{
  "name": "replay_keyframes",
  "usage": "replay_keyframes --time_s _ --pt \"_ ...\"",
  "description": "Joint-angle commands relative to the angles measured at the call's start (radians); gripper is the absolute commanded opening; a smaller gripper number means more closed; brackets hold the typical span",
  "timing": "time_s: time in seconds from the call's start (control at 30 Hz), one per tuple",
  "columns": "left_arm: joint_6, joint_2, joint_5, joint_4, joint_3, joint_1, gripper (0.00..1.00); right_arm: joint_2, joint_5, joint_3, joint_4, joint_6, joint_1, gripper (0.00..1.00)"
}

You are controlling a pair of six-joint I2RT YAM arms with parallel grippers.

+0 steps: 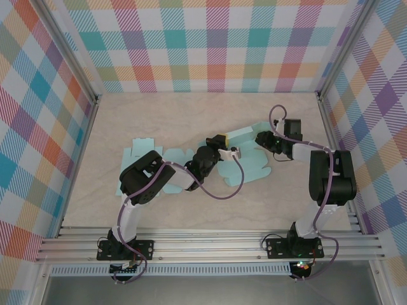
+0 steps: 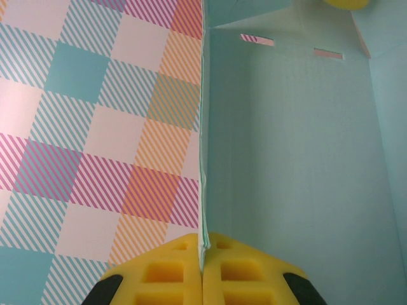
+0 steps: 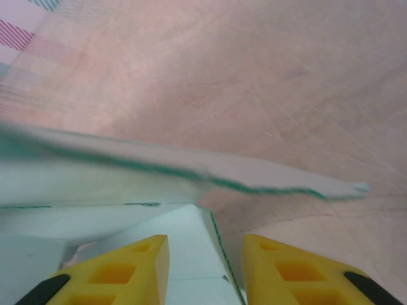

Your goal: Fold the paper box

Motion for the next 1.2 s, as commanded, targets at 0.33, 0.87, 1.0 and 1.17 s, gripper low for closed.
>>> replay_keyframes --time_s 0.33,0.87,1.0,1.17 --pt "-0.024 0.018 -0.026 0.008 0.056 -0.001 0.0 0.02 -0.062 -0.05 0.178 0.109 0.065 0.25" --pt "0.005 0.048 -0.037 0.004 0.071 -0.011 0.0 0.085 -0.057 -0.03 0.208 0.164 0.106 0.29" --pt "0.024 0.046 -0.04 0.008 0.072 -0.001 0.0 0.02 -0.045 -0.039 0.118 0.107 0.105 0.32" --pt "0.099 0.055 -0.022 0.036 0.067 0.013 0.0 -0.07 0.044 -0.039 -0.076 0.013 0.091 0.4"
